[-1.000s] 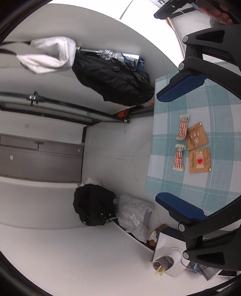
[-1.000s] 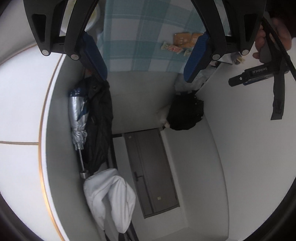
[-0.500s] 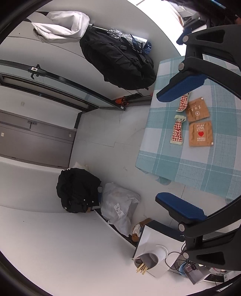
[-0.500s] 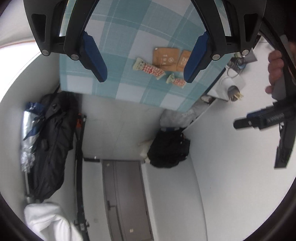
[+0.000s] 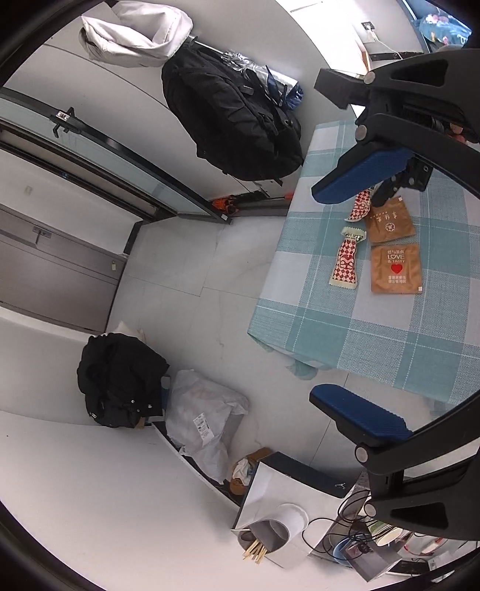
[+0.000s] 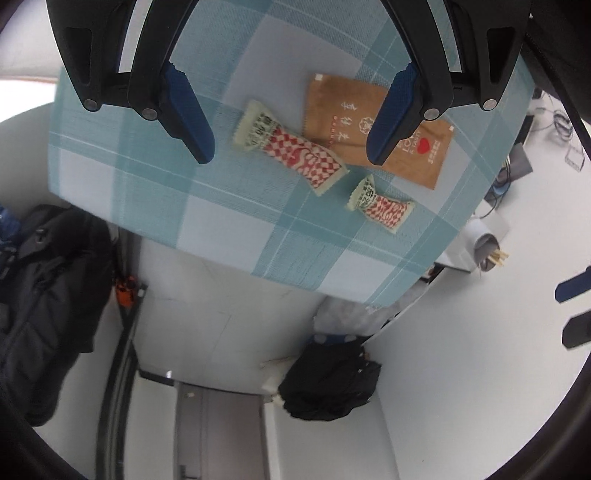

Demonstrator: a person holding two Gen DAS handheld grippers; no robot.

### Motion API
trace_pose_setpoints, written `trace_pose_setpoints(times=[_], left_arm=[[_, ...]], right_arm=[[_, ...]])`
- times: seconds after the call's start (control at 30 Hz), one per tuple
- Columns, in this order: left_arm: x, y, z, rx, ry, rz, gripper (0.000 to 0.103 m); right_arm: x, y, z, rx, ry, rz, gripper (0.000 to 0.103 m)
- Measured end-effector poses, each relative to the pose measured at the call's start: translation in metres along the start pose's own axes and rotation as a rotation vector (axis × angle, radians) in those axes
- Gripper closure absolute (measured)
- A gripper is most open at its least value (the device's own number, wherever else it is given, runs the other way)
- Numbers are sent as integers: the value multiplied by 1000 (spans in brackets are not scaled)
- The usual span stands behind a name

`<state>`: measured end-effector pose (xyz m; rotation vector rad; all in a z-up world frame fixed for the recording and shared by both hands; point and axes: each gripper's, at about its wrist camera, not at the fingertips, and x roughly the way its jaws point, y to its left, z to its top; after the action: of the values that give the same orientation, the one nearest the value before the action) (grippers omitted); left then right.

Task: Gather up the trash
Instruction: 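Move both tools back over the table toward the snack wrappers, then grasp the red-white candy wrapper with the right gripper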

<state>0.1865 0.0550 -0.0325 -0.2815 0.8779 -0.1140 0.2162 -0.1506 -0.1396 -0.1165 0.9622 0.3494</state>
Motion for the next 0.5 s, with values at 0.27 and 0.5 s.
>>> trace_pose_setpoints(times=[0.27, 0.5], left_arm=[[14, 15, 4, -41, 25, 64, 6], [25, 16, 6, -63, 53, 53, 6]], right_arm=[[24, 9, -7, -65, 14, -30, 22], [32, 9, -4, -69, 16, -3, 42]])
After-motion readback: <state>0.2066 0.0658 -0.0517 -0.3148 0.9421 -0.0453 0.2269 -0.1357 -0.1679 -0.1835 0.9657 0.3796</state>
